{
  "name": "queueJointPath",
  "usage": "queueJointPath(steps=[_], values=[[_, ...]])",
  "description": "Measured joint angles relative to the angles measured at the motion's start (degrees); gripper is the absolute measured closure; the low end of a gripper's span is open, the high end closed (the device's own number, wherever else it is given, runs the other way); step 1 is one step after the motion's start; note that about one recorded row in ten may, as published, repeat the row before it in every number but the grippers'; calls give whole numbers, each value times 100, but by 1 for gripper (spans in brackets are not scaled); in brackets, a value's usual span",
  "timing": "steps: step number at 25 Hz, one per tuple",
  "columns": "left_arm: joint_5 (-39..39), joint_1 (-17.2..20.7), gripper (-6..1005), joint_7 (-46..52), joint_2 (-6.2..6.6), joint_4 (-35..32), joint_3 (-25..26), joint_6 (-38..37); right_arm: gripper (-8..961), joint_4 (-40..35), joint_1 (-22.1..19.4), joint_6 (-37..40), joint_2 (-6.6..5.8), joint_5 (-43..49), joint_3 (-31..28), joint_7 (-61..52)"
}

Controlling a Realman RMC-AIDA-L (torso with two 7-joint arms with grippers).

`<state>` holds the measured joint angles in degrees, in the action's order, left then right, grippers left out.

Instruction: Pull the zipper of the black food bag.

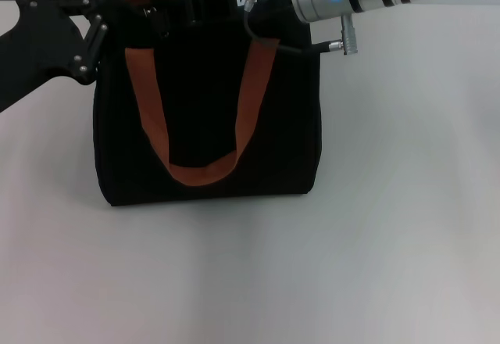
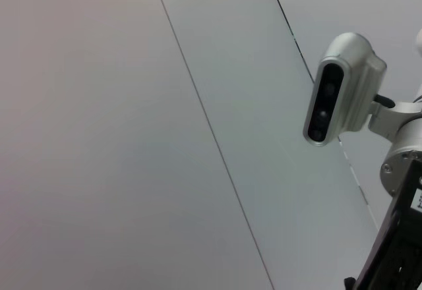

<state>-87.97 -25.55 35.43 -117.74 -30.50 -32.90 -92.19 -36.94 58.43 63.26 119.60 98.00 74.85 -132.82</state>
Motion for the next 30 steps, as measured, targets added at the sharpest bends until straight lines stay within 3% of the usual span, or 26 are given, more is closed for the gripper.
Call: queueJointPath(steps=[8,22,30], values=[[3,15,961,-76,26,202,267,14,954,-125,-165,-108,4,0,29,-25],[7,15,959,-80,32,221,290,39,953,-315,-445,-215,13,0,30,-54],[9,-8,958,-80,32,221,331,110,953,-947,-979,-405,10,63,257,-244]])
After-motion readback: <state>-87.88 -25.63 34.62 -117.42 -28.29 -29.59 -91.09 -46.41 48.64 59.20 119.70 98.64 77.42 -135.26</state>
